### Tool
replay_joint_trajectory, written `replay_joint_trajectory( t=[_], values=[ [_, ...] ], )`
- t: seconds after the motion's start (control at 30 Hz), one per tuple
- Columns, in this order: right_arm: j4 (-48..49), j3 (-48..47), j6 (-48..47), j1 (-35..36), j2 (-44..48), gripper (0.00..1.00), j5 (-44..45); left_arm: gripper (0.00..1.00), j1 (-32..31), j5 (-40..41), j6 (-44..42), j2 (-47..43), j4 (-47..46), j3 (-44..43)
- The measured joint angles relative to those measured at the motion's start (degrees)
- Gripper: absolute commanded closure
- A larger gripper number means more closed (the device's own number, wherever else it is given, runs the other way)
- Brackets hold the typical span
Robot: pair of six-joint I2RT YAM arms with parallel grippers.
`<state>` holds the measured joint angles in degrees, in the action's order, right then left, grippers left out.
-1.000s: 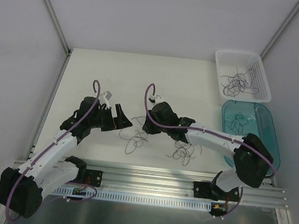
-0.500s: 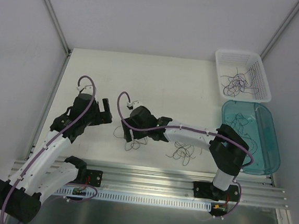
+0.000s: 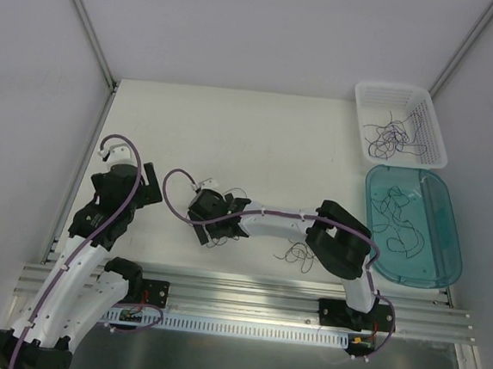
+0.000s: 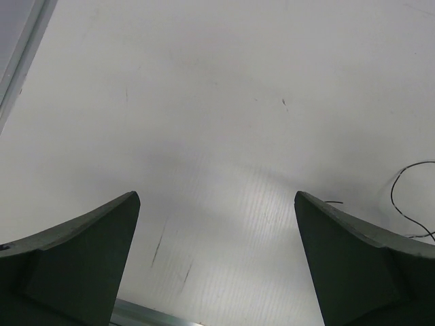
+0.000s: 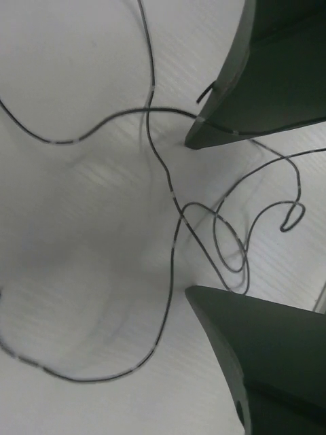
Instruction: Untangle the cables
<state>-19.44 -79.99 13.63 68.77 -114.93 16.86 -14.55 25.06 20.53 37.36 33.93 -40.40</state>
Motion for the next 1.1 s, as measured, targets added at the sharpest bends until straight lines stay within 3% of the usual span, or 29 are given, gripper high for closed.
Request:
replay_joint_trajectory(
  t=[0.13,0.2,0.23,0.3,0.33,0.4,0.73,0.93,1.1],
  values=[
    [-0.9,-1.0,0.9,0.0,-1.4,0.32,2.1,0.01,0.4,0.8,0.0,-1.4,-0.1,1.1],
    [-1.0,-1.0,0.9,0.0,-1.6,0.5,2.8,0.01,0.7,0.8,0.0,-1.9,-0.2,1.4],
    [-0.8,-1.0,1.3,0.0,-1.7,0.64,2.9,0.01,0.8,0.8,0.0,-2.2,-0.3,1.5],
    [-0.6,-0.9,1.4,0.0,-1.7,0.77,3.7,0.01,0.8,0.8,-0.1,-2.3,-0.3,1.6],
    [-0.4,-0.8,1.3,0.1,-1.7,0.89,4.1,0.01,0.8,0.8,-0.1,-2.3,-0.4,1.6],
    [0.1,-0.3,1.1,0.1,-1.7,0.99,4.9,0.01,0.8,0.7,-0.1,-2.2,-0.6,1.6],
    [-1.3,4.9,-4.4,-0.2,8.4,0.99,10.6,0.01,0.9,-0.6,-0.3,-2.2,-0.7,1.7],
    [-4.3,4.9,-9.4,-2.4,24.7,0.99,15.0,0.01,1.1,-1.0,-0.5,-2.1,-0.7,1.8],
    [-9.2,5.2,-12.3,-8.7,37.8,0.99,17.8,0.01,1.1,-1.4,-0.5,-2.0,-0.8,1.8]
  ],
)
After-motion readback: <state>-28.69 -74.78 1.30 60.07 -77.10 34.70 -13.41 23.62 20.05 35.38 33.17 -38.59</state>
